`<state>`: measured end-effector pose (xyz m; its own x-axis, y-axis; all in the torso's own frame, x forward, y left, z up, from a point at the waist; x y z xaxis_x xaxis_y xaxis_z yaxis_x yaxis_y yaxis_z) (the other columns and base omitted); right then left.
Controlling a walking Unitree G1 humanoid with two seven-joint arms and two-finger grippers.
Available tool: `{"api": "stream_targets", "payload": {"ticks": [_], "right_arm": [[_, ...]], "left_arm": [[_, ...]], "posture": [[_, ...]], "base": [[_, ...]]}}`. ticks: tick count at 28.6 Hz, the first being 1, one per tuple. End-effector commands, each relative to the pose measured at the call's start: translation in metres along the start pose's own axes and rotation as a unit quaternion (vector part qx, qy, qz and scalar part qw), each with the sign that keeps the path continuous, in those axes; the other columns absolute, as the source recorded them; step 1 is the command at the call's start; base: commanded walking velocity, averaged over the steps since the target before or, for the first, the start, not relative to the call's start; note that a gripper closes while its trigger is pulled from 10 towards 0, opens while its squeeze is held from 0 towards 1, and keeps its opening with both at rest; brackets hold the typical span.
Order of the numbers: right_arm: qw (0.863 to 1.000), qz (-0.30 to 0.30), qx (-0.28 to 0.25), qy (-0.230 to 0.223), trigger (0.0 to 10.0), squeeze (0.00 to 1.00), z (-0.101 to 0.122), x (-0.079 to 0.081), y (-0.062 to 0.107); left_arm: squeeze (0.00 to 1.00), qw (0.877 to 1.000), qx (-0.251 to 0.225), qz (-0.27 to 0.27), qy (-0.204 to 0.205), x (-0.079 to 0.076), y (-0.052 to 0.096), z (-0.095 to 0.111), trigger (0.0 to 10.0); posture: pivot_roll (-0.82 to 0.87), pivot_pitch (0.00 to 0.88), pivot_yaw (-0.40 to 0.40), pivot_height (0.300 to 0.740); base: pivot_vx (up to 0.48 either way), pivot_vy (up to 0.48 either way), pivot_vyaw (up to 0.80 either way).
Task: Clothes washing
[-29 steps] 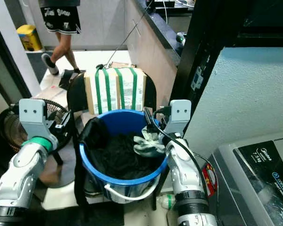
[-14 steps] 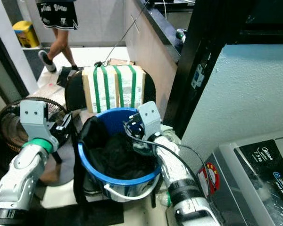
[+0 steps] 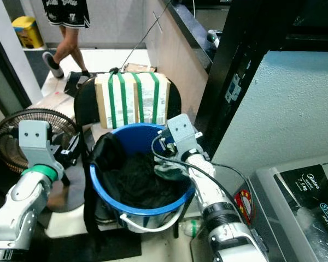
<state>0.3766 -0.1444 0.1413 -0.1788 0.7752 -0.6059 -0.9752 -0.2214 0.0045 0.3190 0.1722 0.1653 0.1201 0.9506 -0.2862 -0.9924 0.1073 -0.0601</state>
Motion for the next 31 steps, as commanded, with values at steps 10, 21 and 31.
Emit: {"api": "stream_targets", "payload": {"ticks": [10, 21, 31], "right_arm": [[0.994, -0.029, 0.068, 0.084, 10.0, 0.0, -0.055, -0.01, 0.028], [0.992, 0.081, 0.081, 0.052, 10.0, 0.0, -0.07, 0.018, 0.037], [0.993, 0.096, 0.044, 0.053, 10.0, 0.0, -0.061, 0.018, 0.035]], "left_arm": [[0.0, 1.0, 0.007, -0.011, 0.01, -0.004, -0.002, 0.0, 10.0], [0.0, 0.999, 0.022, -0.046, 0.015, -0.014, 0.001, -0.005, 10.0], [0.0, 0.999, 0.023, -0.044, 0.015, -0.013, -0.001, -0.005, 10.0]], "posture": [[0.12, 0.065, 0.033, 0.74], [0.11, 0.053, 0.035, 0.74], [0.11, 0.06, 0.04, 0.74]], "base": [[0.0, 0.0, 0.0], [0.0, 0.0, 0.0], [0.0, 0.0, 0.0]]}}
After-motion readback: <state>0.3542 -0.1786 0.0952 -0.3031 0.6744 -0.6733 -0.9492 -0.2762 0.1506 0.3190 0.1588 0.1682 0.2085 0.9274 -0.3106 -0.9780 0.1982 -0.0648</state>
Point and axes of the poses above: a point about 5 cm out from each wrist's last joint towards the gripper, its own y axis pointing back from the gripper into the wrist, its own z axis along the axis of the wrist's last joint, x = y × z, the point moved 1 cm from there along -y, pointing out of the wrist towards the gripper, and after that the axes turned 15 degrees about y, right-handed, at the moved point
